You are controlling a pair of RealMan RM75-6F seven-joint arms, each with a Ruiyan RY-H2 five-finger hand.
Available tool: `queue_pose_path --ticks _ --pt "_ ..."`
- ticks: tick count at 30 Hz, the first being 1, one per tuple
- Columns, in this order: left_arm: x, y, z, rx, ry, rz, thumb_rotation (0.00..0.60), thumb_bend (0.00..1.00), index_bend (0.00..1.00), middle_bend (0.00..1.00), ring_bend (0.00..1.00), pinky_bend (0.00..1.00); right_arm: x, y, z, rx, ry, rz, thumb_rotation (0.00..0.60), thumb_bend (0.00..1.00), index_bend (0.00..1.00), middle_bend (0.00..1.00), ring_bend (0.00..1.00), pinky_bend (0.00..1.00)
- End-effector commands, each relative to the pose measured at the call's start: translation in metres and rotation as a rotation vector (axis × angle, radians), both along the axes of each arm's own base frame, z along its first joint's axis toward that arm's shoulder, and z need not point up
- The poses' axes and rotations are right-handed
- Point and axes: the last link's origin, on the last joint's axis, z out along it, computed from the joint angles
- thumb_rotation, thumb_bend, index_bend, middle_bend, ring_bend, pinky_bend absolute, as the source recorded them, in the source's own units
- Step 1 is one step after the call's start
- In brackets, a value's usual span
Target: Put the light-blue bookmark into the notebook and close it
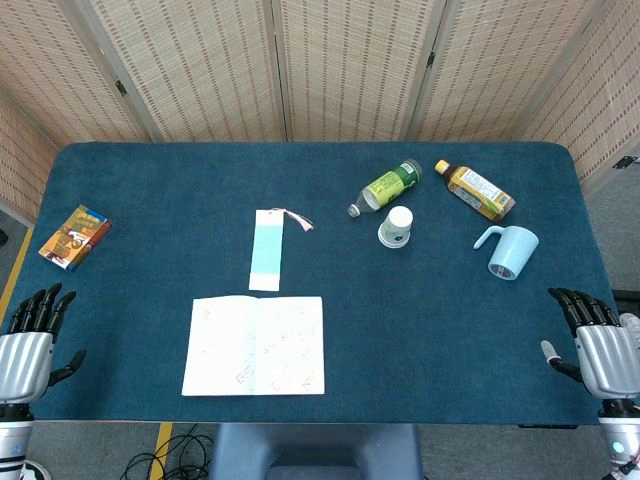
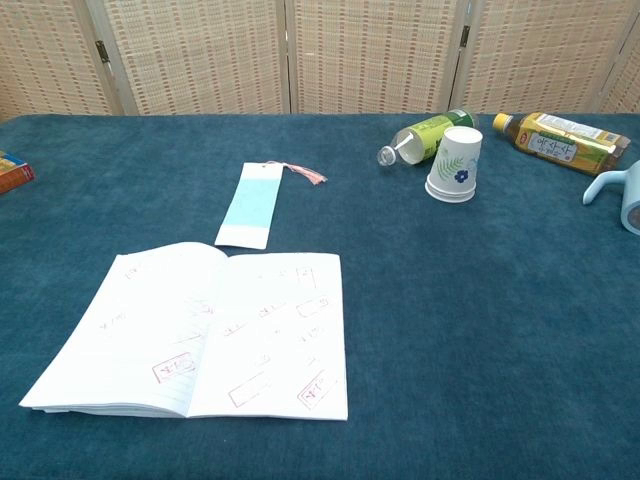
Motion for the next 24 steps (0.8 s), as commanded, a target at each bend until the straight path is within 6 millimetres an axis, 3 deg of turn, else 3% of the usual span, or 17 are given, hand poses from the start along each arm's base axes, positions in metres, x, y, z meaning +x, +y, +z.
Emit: queue_pose_path --ticks 1,17,24 --pt "0.000 0.000 -0.001 -0.004 0.001 0.002 0.600 0.26 0.12 0.05 0.05 0.13 -0.001 0.001 0.000 0.001 0.001 -0.003 0.600 0.24 0.14 0.18 0.14 0.20" --pt "0.010 0.002 0.001 -0.034 -0.018 -0.045 0.600 0.26 0.13 0.05 0.05 0.13 -0.003 0.009 0.004 -0.011 -0.007 0.000 0.600 0.24 0.14 0.18 0.14 0.20" --pt "0.029 0.024 0.002 -0.092 -0.022 -0.159 0.600 0.26 0.17 0.05 0.05 0.13 0.001 0.008 0.007 -0.010 -0.002 0.020 0.600 0.24 0.14 0.18 0.14 0.20"
